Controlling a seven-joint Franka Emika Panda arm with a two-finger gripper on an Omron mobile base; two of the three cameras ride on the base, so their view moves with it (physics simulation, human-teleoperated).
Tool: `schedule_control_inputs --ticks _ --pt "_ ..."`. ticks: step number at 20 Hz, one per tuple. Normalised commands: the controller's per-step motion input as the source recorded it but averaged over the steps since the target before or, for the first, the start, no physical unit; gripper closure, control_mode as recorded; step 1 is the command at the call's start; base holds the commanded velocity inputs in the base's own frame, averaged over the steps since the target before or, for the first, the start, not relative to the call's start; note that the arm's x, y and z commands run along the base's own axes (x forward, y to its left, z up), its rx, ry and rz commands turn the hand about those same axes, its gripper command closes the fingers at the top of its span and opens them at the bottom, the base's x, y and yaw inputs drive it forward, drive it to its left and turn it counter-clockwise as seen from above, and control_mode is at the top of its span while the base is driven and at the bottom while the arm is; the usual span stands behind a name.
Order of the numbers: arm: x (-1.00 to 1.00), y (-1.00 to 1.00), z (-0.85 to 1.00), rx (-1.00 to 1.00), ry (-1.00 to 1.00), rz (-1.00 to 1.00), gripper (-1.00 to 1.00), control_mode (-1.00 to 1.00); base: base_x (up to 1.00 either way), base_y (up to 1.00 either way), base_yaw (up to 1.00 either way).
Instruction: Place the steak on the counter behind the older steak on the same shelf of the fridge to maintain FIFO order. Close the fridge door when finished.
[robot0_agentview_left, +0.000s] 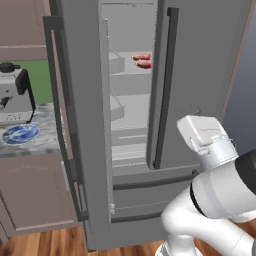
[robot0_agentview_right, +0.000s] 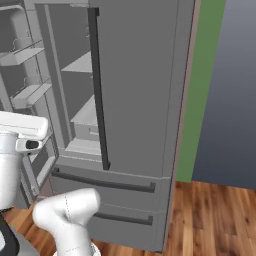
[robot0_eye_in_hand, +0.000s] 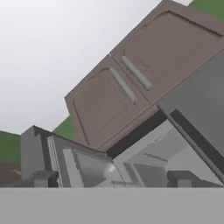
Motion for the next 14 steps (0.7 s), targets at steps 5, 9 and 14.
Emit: schedule_control_inputs --ticks 5,9,14 --pt "-0.01 0.99 -0.03 -0.3 0.04 0.0 -1.0 -1.0 0.0 0.0 0.0" --pt "-0.14 0.95 -0.08 -0.3 0.0 0.0 -1.0 -1.0 0.0 0.0 0.0" --pt "-0.21 0.8 -0.08 -0.26 0.0 -0.03 -1.0 -1.0 0.0 0.0 0.0"
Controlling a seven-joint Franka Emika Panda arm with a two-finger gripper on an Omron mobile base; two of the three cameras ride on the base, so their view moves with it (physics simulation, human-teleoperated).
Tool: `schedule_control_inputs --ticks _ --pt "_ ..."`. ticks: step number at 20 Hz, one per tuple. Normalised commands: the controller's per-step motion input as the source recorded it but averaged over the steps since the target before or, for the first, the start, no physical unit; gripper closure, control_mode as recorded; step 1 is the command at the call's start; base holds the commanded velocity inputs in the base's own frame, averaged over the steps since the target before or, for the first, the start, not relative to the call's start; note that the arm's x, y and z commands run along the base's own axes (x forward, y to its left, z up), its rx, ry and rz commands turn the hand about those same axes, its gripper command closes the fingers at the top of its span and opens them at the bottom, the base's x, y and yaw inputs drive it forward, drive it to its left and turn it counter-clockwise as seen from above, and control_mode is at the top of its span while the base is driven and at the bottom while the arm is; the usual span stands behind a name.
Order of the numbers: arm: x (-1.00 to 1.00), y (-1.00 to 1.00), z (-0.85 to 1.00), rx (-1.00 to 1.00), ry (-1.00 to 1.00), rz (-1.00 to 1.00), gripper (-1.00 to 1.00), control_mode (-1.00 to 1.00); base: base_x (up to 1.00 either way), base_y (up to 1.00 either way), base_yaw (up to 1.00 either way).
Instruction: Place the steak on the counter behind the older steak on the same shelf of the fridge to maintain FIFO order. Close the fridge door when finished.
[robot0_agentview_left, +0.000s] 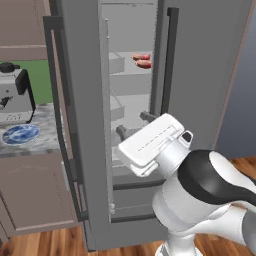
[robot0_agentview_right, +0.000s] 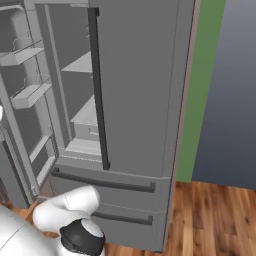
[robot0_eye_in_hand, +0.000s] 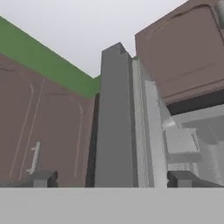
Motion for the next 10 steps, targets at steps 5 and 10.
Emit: schedule_control_inputs --ticks 5,10 --pt "-0.3 0.62 -0.09 -0.2 -0.01 -0.07 -1.0 -1.0 0.0 0.0 0.0" --pt "-0.18 0.54 -0.13 -0.15 -0.02 -0.14 -1.0 -1.0 0.0 0.0 0.0"
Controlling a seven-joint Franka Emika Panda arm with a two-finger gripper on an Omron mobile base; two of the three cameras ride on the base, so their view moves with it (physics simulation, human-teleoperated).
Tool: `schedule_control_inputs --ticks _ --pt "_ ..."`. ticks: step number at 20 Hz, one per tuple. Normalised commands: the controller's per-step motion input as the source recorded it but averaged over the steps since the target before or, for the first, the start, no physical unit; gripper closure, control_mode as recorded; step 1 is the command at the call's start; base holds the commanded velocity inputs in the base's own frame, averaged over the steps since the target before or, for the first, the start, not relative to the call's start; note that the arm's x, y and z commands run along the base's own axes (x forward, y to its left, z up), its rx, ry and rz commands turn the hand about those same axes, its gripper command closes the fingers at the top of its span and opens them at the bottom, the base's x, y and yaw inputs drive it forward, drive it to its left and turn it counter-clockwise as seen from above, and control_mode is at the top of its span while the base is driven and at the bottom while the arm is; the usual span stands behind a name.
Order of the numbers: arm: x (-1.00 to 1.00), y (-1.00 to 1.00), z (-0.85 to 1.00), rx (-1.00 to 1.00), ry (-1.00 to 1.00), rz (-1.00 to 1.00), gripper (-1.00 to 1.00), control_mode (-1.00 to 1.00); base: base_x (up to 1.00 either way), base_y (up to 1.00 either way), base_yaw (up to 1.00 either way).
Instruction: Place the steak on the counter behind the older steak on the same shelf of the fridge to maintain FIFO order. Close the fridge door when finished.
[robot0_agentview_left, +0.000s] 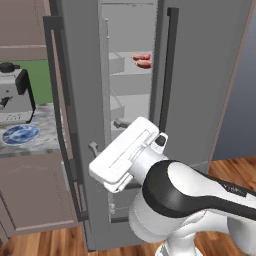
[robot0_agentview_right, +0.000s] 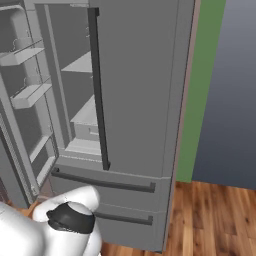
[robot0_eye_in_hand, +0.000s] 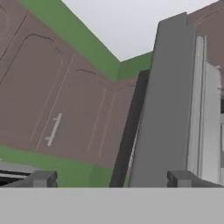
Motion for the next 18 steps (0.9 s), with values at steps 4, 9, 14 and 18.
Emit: schedule_control_inputs --ticks 4,9,14,18 --pt "-0.15 0.49 -0.15 -0.13 0.0 -0.16 -1.0 -1.0 0.0 0.0 0.0" --pt "-0.1 0.5 -0.17 -0.11 0.0 -0.18 -1.0 -1.0 0.0 0.0 0.0" --pt "-0.01 0.56 -0.23 -0.1 0.01 -0.19 -1.0 -1.0 0.0 0.0 0.0" --pt "0.0 0.55 -0.23 -0.09 0.03 -0.2 -1.0 -1.0 0.0 0.0 0.0"
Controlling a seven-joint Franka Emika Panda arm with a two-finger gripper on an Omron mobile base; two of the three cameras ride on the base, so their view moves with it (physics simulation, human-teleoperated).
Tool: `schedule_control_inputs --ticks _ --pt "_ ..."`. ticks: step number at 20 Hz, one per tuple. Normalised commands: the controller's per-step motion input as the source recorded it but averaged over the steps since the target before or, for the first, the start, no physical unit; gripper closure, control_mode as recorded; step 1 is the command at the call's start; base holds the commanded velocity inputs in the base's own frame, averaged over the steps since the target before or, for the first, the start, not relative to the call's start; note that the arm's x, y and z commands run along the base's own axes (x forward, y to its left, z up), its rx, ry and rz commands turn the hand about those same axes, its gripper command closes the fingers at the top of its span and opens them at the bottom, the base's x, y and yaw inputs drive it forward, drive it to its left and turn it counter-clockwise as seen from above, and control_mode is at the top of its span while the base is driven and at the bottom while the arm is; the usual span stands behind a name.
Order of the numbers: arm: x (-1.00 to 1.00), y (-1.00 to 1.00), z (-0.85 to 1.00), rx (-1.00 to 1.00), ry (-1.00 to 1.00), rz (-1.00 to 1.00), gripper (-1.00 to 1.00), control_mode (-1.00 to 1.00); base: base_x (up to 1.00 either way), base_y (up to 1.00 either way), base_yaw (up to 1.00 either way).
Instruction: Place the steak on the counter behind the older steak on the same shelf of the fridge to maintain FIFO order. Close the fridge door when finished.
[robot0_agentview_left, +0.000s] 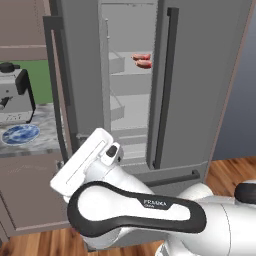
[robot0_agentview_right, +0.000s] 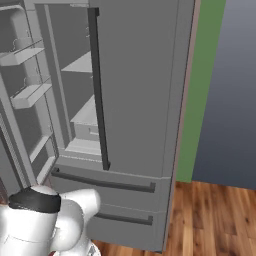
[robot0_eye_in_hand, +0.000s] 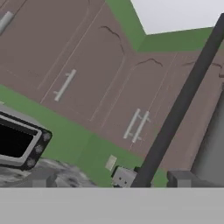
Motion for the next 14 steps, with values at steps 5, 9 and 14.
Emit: schedule_control_inputs --ticks 5,9,14 --pt "0.0 0.48 -0.25 -0.07 0.06 -0.2 -1.0 -1.0 0.0 0.0 0.0" --pt "0.06 0.41 -0.26 -0.06 0.08 -0.24 -1.0 -1.0 0.0 0.0 0.0" --pt "0.25 0.19 -0.23 -0.03 0.11 -0.29 -1.0 -1.0 0.0 0.0 0.0"
